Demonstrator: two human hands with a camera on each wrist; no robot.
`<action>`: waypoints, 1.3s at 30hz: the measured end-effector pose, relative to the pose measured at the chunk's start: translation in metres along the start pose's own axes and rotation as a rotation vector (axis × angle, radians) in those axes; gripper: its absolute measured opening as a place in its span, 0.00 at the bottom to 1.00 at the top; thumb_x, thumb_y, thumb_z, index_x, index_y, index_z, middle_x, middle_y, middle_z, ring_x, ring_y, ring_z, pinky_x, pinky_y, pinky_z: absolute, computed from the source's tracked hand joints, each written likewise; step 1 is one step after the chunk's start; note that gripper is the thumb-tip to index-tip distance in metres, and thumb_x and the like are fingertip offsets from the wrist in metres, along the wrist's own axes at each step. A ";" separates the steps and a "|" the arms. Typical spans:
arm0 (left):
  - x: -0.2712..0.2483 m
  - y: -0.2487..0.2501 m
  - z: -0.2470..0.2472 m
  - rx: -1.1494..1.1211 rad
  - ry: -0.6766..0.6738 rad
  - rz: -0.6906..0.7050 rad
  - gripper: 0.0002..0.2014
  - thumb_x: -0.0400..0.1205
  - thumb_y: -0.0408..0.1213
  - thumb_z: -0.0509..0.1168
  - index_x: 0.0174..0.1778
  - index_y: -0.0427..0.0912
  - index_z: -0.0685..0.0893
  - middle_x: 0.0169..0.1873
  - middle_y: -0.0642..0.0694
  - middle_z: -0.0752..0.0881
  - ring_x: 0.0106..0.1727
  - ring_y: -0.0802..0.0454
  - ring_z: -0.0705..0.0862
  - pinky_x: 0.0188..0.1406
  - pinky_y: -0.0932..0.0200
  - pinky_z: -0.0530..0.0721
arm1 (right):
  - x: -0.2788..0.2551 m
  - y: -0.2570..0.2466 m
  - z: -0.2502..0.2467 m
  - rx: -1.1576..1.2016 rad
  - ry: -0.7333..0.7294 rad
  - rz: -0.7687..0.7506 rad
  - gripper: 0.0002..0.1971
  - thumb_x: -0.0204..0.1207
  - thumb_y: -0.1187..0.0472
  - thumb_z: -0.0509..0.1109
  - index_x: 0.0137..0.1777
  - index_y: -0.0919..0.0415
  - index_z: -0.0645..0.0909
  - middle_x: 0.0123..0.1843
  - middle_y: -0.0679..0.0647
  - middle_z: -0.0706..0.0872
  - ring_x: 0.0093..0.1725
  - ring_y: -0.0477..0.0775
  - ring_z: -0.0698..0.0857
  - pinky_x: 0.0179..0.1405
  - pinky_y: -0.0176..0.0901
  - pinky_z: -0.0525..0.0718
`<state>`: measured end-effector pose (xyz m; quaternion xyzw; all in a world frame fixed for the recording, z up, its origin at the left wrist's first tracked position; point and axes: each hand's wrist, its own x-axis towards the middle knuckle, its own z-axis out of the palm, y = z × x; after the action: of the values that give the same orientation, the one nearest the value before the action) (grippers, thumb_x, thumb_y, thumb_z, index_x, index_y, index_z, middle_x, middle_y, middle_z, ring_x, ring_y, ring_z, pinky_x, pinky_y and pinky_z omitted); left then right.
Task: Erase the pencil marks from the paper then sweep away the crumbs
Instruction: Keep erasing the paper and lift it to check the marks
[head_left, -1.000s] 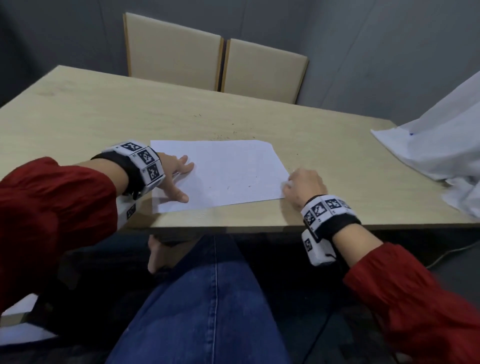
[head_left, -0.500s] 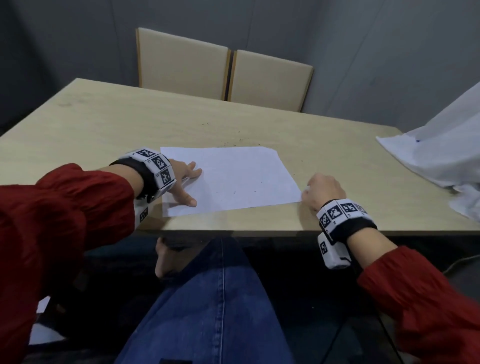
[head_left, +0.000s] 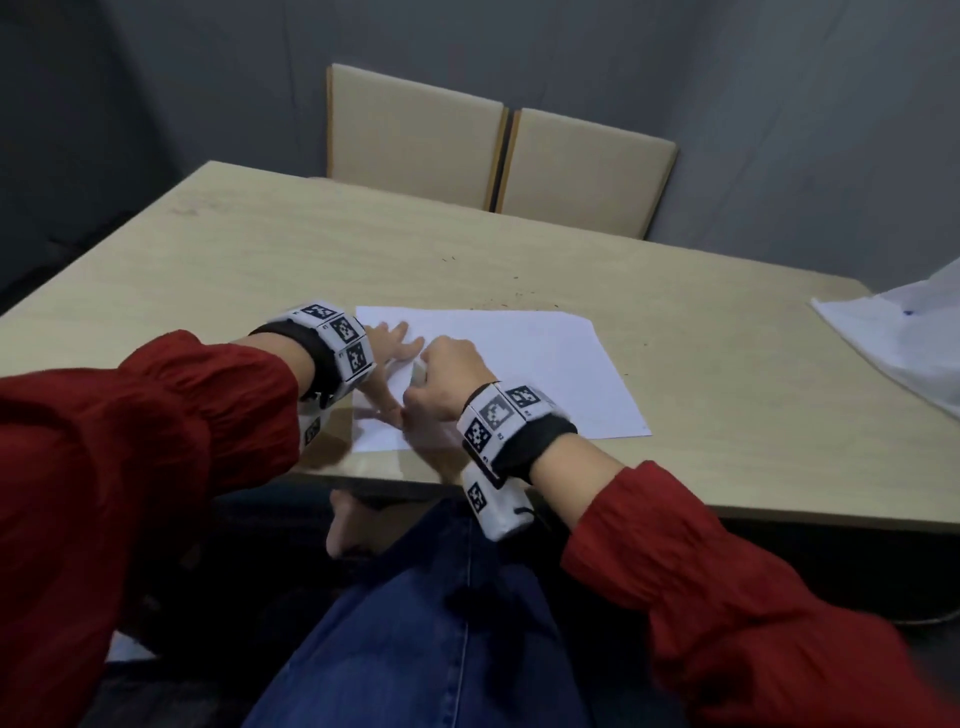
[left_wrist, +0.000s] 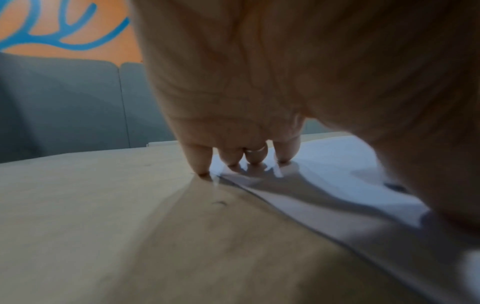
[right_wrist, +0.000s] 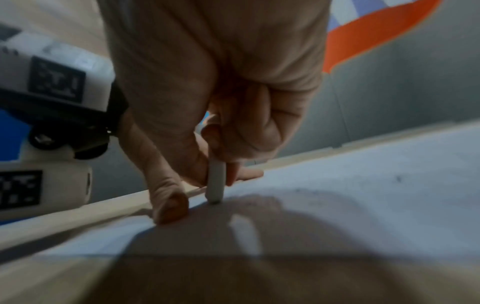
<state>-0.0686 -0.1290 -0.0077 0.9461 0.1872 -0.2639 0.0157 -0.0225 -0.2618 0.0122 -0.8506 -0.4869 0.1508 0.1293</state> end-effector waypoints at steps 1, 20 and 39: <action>0.001 -0.002 0.000 -0.005 -0.006 0.002 0.61 0.70 0.65 0.72 0.85 0.49 0.34 0.84 0.40 0.33 0.85 0.40 0.38 0.84 0.41 0.44 | 0.001 0.001 0.002 -0.026 0.035 0.003 0.03 0.75 0.64 0.70 0.41 0.57 0.79 0.47 0.60 0.81 0.52 0.61 0.83 0.41 0.42 0.75; -0.008 -0.005 0.003 -0.081 0.007 0.014 0.62 0.72 0.65 0.70 0.85 0.42 0.34 0.84 0.41 0.34 0.86 0.44 0.39 0.84 0.43 0.46 | 0.009 0.064 -0.002 -0.187 0.106 0.175 0.11 0.74 0.60 0.66 0.34 0.61 0.69 0.43 0.59 0.80 0.44 0.62 0.80 0.38 0.42 0.73; -0.012 -0.003 0.001 -0.081 -0.007 0.012 0.62 0.71 0.65 0.71 0.85 0.42 0.34 0.84 0.41 0.33 0.85 0.45 0.37 0.82 0.43 0.45 | 0.011 0.134 -0.049 -0.433 0.103 0.294 0.14 0.78 0.61 0.63 0.32 0.64 0.69 0.40 0.59 0.83 0.51 0.65 0.84 0.39 0.41 0.70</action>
<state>-0.0794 -0.1304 -0.0021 0.9449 0.1920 -0.2592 0.0561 0.1074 -0.3214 0.0066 -0.9265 -0.3720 0.0169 -0.0541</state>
